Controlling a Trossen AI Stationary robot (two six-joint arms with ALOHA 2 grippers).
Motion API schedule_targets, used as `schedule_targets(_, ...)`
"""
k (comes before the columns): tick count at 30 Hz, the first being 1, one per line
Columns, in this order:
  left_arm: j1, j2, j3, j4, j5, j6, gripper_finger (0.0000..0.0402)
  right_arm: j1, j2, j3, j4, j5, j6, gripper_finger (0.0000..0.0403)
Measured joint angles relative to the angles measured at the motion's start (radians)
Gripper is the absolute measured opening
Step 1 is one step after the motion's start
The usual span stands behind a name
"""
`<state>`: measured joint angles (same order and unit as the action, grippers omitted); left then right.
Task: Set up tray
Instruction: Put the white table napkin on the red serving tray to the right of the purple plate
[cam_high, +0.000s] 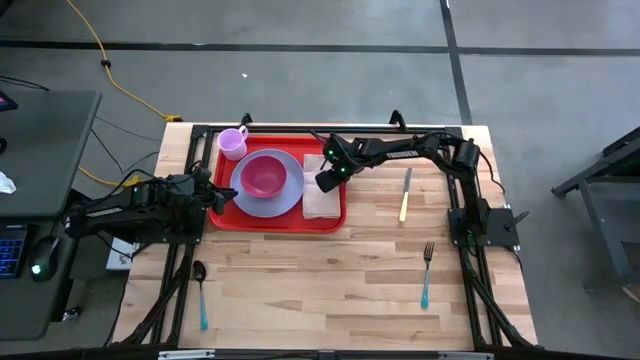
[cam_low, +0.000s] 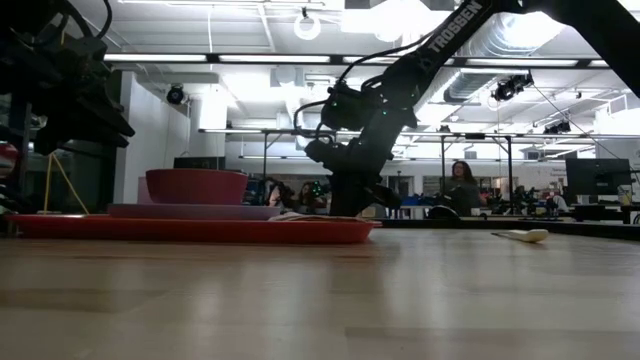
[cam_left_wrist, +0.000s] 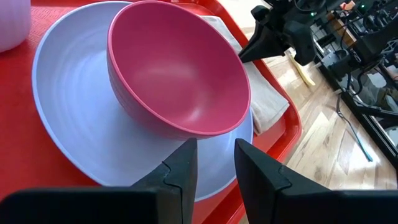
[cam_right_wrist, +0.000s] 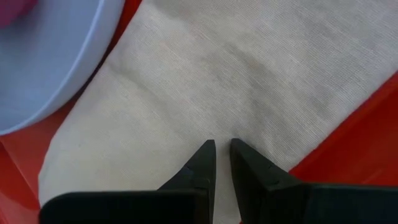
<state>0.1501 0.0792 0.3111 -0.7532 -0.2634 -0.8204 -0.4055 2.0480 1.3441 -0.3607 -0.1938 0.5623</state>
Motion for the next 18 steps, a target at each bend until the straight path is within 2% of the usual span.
schedule_targets(18,0.0,0.0,0.0,0.0,0.0,0.0,0.0138,0.008,0.001,0.0,0.0,-0.042,0.023,0.0029)
